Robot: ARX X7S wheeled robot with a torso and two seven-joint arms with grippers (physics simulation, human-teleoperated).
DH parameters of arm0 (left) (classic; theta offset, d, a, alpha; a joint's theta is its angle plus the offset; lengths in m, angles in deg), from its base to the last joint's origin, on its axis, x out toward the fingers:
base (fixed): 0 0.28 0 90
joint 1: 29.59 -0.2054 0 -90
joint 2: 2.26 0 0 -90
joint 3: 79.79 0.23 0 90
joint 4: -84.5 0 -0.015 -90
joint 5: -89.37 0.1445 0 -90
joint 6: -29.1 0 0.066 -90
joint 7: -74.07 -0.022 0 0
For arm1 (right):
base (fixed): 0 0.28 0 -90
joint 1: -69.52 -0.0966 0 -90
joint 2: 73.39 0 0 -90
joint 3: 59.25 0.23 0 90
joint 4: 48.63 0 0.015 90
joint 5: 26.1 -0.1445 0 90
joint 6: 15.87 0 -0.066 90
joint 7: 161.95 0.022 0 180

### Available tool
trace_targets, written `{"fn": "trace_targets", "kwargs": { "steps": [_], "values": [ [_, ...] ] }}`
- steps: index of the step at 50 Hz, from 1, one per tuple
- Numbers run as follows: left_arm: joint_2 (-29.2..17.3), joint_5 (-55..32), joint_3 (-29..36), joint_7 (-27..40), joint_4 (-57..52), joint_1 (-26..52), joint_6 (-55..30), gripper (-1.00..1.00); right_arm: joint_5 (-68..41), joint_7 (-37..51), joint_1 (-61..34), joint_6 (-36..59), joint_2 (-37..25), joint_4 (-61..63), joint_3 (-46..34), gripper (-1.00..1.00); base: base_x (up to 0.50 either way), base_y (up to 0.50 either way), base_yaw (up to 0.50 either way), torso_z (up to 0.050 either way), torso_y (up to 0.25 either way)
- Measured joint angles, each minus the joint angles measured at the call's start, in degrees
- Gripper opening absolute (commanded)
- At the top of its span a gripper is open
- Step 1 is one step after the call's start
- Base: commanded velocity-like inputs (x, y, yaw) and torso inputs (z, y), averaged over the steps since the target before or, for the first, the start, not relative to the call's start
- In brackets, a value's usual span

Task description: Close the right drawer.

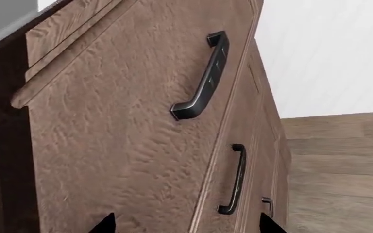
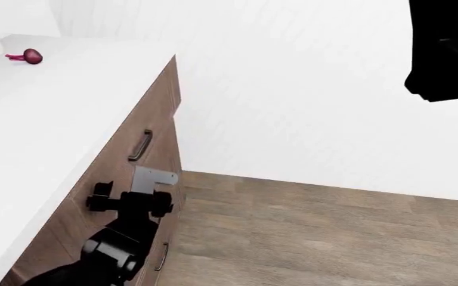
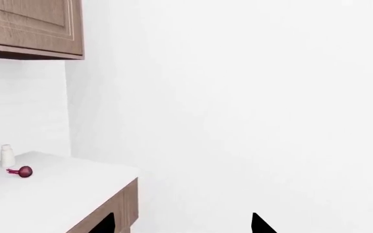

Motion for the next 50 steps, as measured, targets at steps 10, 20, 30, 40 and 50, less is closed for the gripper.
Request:
{"fn": "trace_targets", "kwargs": {
  "steps": [10,20,30,40,50],
  "values": [
    [1.83,1.81,0.90,-0.90,4.51,0.53,-0.15,1.00,-0.30,0.25,-0.28,0.19,0.28,-0.14,0.24,1.00,0.00,0.00,0.00,0.000,0.000],
    [2.53,4.11,0.47,-1.06,5.91,0.73,-1.40,1.00,-0.48,0.50,-0.37,0.27,0.53,-0.10,0.46,1.00,0.00,0.00,0.00,-0.001,0.000],
    [2.57,7.45,-2.23,-1.12,6.11,0.71,-3.36,1.00,-0.57,0.71,-0.37,0.33,0.79,-0.05,0.64,1.00,0.00,0.00,0.00,0.000,0.000],
    [2.22,11.62,-7.16,-1.39,6.14,0.48,-4.85,1.00,-0.78,1.00,-0.44,0.41,1.04,0.02,0.80,1.00,0.00,0.00,0.00,0.000,0.000],
    [1.83,16.35,-13.63,-1.78,6.30,0.19,-6.09,1.00,-0.97,1.24,-0.51,0.51,1.23,0.04,0.98,1.00,0.00,0.00,0.00,0.000,0.000]
  ]
}}
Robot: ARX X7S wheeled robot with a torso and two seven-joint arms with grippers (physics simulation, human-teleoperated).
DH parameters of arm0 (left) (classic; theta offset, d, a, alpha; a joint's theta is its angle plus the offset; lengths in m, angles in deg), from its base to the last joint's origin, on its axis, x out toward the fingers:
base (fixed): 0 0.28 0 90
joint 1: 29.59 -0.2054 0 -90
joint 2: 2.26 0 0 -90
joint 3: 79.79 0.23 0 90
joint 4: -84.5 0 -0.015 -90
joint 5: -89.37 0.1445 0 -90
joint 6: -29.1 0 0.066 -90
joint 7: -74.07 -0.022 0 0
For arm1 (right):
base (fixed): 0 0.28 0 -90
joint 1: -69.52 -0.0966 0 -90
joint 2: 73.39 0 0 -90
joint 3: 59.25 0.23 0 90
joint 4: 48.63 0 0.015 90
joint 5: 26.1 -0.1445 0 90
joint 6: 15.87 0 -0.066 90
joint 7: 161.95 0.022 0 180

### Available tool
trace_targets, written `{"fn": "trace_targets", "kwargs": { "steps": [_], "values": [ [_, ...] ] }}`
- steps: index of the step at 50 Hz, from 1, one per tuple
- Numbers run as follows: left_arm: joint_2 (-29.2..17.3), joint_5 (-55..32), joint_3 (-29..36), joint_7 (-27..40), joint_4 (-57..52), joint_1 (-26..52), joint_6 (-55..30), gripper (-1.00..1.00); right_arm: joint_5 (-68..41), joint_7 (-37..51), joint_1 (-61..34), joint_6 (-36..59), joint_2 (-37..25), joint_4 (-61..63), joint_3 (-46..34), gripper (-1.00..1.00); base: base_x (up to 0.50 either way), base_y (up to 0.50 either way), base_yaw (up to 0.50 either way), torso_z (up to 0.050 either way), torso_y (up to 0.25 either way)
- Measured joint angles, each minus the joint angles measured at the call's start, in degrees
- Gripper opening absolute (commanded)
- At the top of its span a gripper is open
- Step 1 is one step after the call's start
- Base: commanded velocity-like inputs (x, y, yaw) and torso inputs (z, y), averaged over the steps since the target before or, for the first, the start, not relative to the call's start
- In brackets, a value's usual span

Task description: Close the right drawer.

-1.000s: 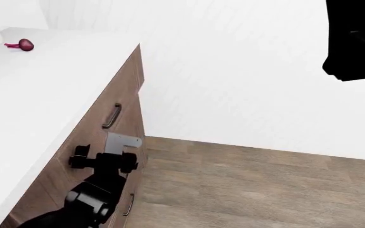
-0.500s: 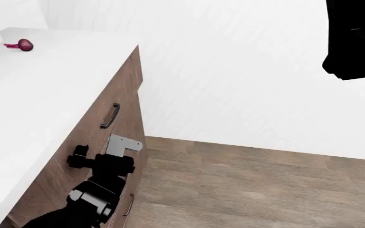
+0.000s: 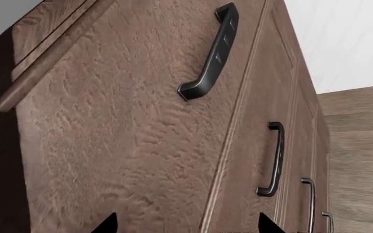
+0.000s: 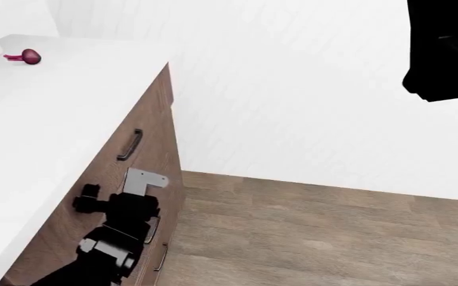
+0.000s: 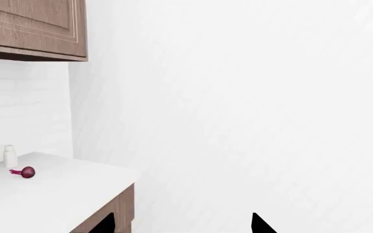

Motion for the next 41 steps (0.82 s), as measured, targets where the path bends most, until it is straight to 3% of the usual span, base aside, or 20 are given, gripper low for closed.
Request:
{"fn": "trace_targets", "kwargs": {
  "steps": [41],
  "values": [
    [0.40,20.08,-24.63,-3.02,-0.11,-1.05,-2.64,1.00,-0.16,0.48,0.45,0.08,0.66,0.08,0.58,1.00,0.00,0.00,0.00,0.000,0.000]
  ]
}}
